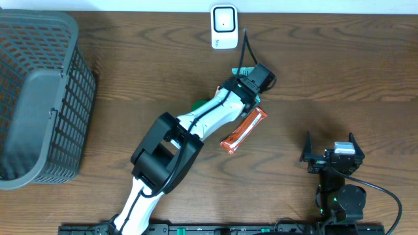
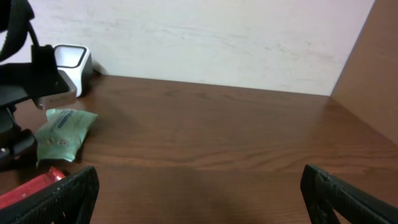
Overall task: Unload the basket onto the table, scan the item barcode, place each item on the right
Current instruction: 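Hold the wipes pack under the scanner with the left gripper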
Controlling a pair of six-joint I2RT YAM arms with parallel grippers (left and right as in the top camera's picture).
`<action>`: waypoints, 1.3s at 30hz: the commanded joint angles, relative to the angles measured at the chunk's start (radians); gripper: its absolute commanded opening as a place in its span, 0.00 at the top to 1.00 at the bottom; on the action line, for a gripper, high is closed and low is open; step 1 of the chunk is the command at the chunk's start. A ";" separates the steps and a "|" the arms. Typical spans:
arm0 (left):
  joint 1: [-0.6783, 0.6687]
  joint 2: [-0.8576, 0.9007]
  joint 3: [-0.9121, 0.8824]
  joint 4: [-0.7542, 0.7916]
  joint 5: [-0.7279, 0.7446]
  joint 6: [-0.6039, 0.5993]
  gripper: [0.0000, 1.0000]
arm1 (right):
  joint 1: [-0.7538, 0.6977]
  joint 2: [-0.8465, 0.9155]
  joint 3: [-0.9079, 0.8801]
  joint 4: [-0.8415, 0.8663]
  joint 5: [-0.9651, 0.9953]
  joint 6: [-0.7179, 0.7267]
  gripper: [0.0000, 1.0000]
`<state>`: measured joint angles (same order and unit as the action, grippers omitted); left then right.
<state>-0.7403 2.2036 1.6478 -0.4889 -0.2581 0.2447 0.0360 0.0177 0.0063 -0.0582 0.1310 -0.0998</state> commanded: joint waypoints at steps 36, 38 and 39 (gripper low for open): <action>0.014 0.081 -0.004 0.009 0.090 0.328 0.14 | 0.002 -0.002 -0.001 -0.004 0.006 -0.013 0.01; 0.014 0.081 -0.004 0.032 0.090 0.331 0.14 | 0.002 -0.002 -0.001 -0.004 0.006 -0.013 0.01; 0.014 0.081 -0.004 0.042 0.090 0.332 0.14 | 0.002 -0.002 -0.001 -0.004 0.006 -0.013 0.01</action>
<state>-0.7273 2.2356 1.6482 -0.4549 -0.1703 0.5499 0.0360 0.0177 0.0063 -0.0586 0.1310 -0.0998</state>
